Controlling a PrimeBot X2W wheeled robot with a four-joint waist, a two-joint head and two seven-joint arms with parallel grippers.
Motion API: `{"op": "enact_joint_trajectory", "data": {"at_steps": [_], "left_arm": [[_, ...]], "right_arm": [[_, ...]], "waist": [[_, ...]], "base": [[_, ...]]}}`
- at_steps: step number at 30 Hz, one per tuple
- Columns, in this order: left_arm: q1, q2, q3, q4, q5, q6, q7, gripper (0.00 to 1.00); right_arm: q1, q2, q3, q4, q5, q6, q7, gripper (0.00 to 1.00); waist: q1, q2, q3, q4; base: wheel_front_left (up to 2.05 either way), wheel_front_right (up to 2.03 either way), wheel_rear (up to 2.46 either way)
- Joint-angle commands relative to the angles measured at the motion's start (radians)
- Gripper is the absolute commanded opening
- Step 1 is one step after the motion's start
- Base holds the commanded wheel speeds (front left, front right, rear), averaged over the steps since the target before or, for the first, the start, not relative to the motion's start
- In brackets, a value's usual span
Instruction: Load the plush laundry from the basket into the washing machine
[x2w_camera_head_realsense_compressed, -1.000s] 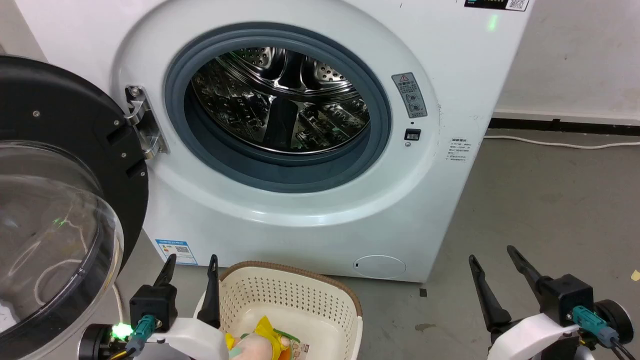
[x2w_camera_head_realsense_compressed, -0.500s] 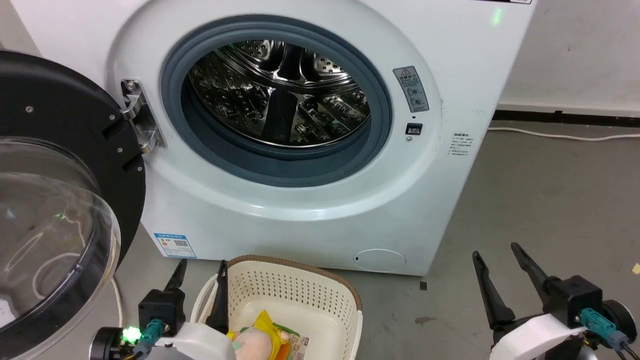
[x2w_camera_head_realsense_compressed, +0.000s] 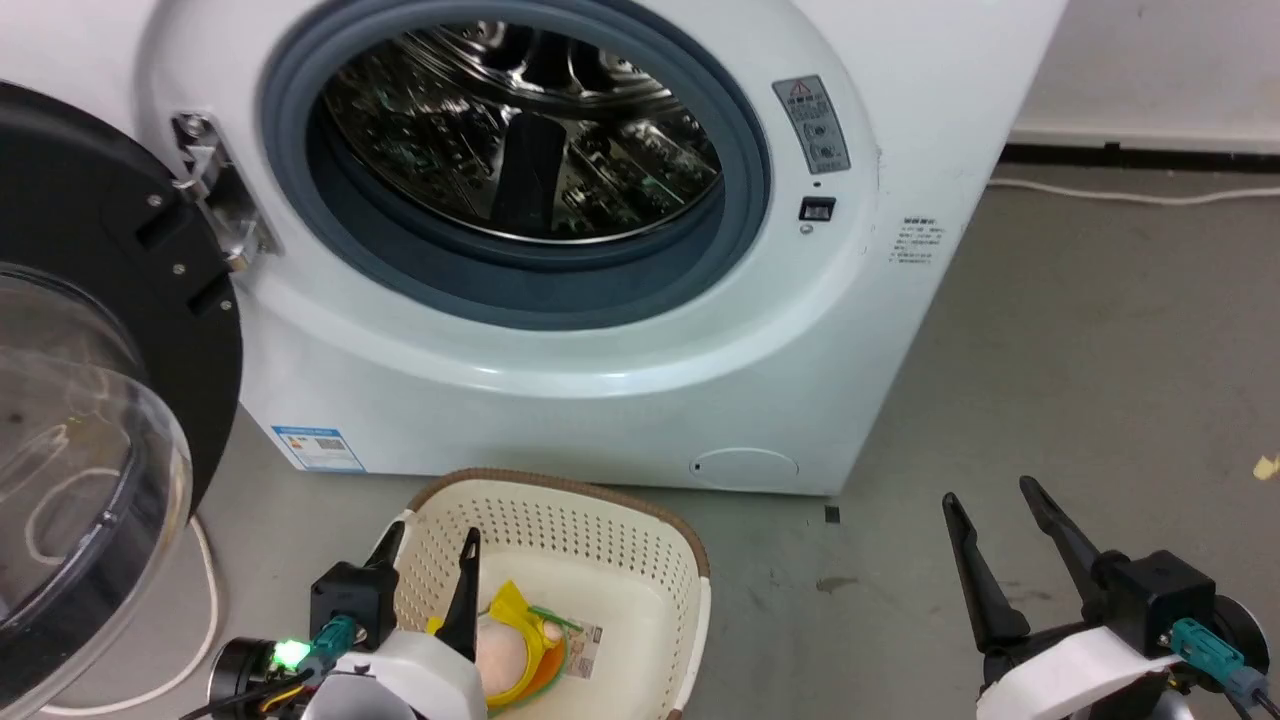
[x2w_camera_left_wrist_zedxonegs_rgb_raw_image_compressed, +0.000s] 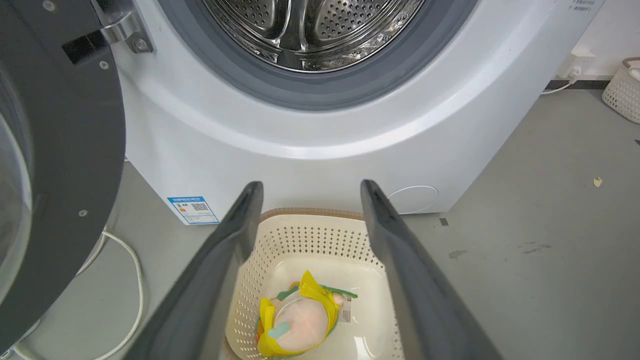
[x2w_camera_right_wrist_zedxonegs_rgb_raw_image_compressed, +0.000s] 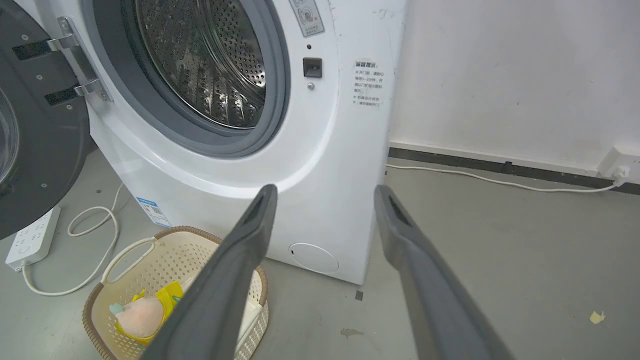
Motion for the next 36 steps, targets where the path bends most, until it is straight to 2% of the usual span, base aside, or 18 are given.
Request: {"op": "enact_joint_trajectory", "data": {"at_steps": [1, 18, 26, 36], "left_arm": [[-0.023, 0.006, -0.008, 0.018, -0.008, -0.005, 0.003, 1.00], [-0.136, 0.071, -0.060, 0.260, -0.070, -0.024, 0.063, 1.00], [-0.197, 0.138, -0.080, 0.368, -0.081, -0.020, 0.058, 1.00], [-0.286, 0.205, -0.150, 0.488, -0.063, -0.029, 0.065, 1.00]], "right_arm": [[-0.018, 0.000, 0.001, -0.006, 0.011, 0.000, -0.011, 1.00], [-0.049, 0.000, 0.025, -0.017, 0.077, 0.000, -0.046, 1.00], [-0.064, -0.001, 0.038, -0.031, 0.109, 0.000, -0.063, 1.00], [-0.085, -0.001, 0.058, -0.038, 0.144, 0.000, -0.084, 1.00]], "waist": [[-0.0001, -0.0001, 0.017, -0.010], [-0.0001, -0.0001, 0.156, -0.071], [-0.0001, -0.0001, 0.230, -0.096], [-0.0001, -0.0001, 0.326, -0.126]], "base": [[0.00, 0.00, 0.00], [0.00, 0.00, 0.00], [0.00, 0.00, 0.00], [0.00, 0.00, 0.00]]}}
